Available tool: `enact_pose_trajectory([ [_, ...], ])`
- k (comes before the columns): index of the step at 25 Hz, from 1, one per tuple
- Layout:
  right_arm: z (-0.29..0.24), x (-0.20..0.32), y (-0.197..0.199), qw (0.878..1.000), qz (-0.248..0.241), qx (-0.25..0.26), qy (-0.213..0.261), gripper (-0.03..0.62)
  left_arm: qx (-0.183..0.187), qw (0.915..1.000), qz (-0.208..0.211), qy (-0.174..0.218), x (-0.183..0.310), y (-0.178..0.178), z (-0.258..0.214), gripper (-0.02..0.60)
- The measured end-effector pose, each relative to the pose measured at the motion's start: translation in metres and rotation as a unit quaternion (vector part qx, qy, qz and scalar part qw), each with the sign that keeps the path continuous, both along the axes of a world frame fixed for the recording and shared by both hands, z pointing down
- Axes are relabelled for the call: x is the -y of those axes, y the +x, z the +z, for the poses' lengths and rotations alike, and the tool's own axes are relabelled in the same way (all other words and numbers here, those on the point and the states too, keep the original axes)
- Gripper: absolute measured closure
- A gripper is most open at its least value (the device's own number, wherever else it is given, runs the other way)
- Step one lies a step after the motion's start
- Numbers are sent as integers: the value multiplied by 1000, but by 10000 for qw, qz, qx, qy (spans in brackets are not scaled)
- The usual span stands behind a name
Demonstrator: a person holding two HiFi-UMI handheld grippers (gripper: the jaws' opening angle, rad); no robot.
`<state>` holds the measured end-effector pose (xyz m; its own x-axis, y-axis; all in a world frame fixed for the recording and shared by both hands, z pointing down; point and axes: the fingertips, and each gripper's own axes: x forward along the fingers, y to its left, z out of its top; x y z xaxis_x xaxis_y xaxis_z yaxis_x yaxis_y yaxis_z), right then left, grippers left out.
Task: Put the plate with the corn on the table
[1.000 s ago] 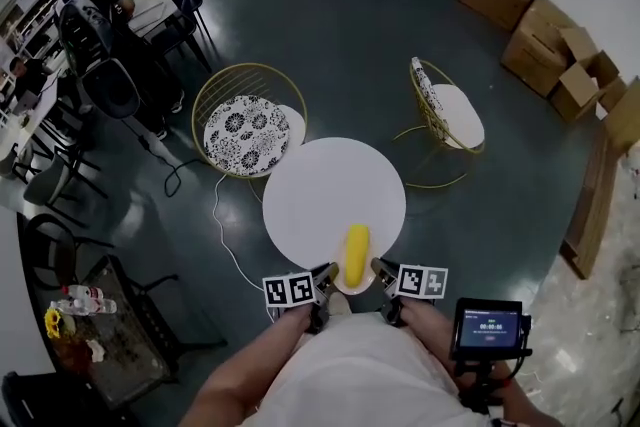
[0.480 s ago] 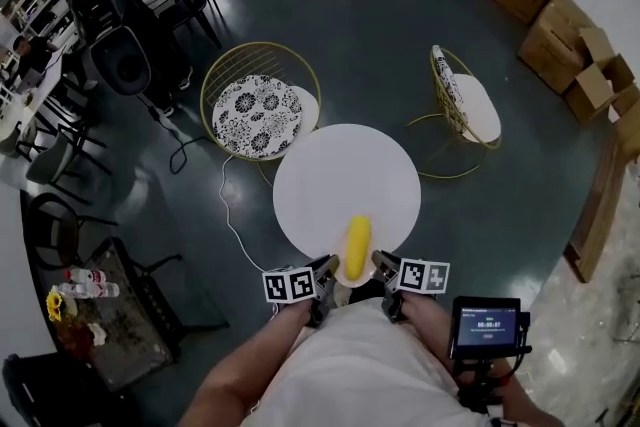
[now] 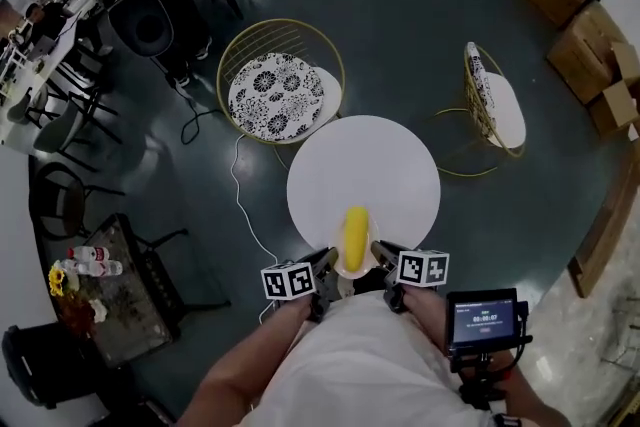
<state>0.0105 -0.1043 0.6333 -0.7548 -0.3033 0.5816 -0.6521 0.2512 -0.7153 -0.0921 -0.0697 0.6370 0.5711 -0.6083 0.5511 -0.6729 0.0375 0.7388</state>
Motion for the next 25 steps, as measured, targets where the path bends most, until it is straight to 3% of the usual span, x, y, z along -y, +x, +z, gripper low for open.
enact_pose_trajectory([
  [25, 73, 89, -15, 9974, -613, -307, -228, 545, 207, 9984, -324, -423, 79, -16, 66, 541],
])
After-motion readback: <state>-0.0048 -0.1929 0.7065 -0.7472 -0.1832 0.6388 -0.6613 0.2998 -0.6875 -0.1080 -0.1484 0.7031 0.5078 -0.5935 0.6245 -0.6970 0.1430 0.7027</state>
